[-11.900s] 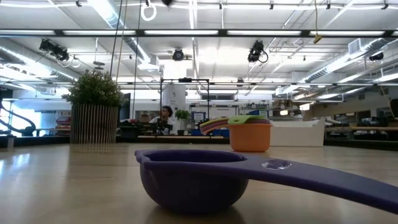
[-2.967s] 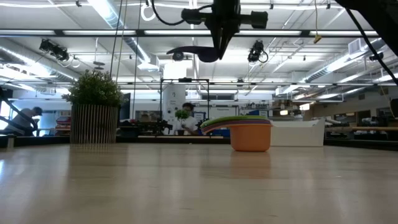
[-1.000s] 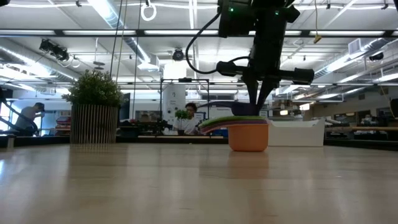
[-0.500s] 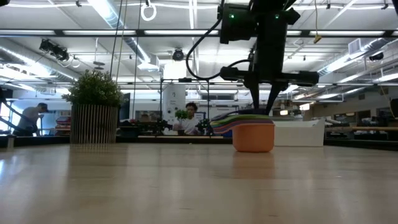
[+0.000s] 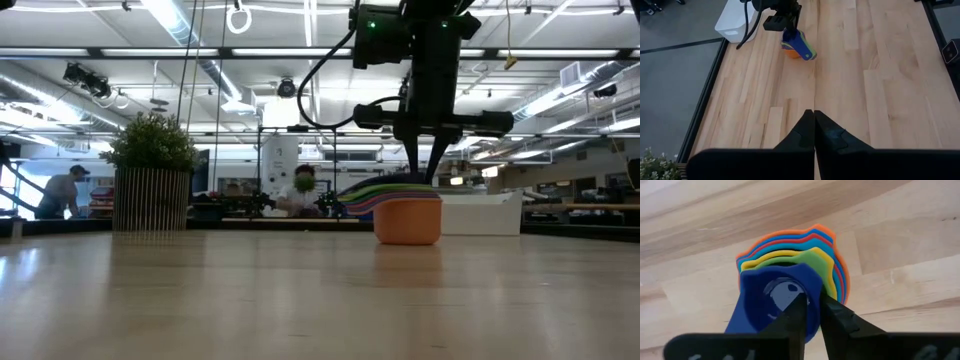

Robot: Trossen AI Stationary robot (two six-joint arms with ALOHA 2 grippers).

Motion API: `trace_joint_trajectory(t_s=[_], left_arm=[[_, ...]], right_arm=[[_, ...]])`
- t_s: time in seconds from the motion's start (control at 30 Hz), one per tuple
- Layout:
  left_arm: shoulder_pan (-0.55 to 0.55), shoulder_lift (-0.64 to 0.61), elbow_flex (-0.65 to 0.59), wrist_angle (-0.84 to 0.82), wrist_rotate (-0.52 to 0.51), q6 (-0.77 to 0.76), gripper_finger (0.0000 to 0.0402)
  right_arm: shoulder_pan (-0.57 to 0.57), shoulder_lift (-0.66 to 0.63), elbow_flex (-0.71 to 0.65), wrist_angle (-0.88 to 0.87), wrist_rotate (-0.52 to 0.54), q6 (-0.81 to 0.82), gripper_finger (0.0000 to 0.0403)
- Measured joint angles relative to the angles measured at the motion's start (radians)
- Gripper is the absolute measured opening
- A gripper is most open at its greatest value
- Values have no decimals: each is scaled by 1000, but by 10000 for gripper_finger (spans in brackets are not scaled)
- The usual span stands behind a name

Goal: Nest measuring cups in basket
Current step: Stack the dark blue measuring cup on top of the green measuring cup

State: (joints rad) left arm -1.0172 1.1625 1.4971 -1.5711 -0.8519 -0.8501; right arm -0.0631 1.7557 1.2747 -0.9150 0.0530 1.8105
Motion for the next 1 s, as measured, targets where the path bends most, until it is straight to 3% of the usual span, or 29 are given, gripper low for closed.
trace_joint_trajectory(t_s=[0.3, 0.63, 1.0], left_arm=[[0, 0, 0, 0, 0, 1, 2], [0, 0, 0, 0, 0, 31, 2], [0, 0, 0, 0, 23, 35, 2]], right_arm=[[1, 0, 0, 1, 1, -8, 15], [1, -1, 1, 33, -28, -145, 101], [9, -36, 2, 41, -48, -77, 110]])
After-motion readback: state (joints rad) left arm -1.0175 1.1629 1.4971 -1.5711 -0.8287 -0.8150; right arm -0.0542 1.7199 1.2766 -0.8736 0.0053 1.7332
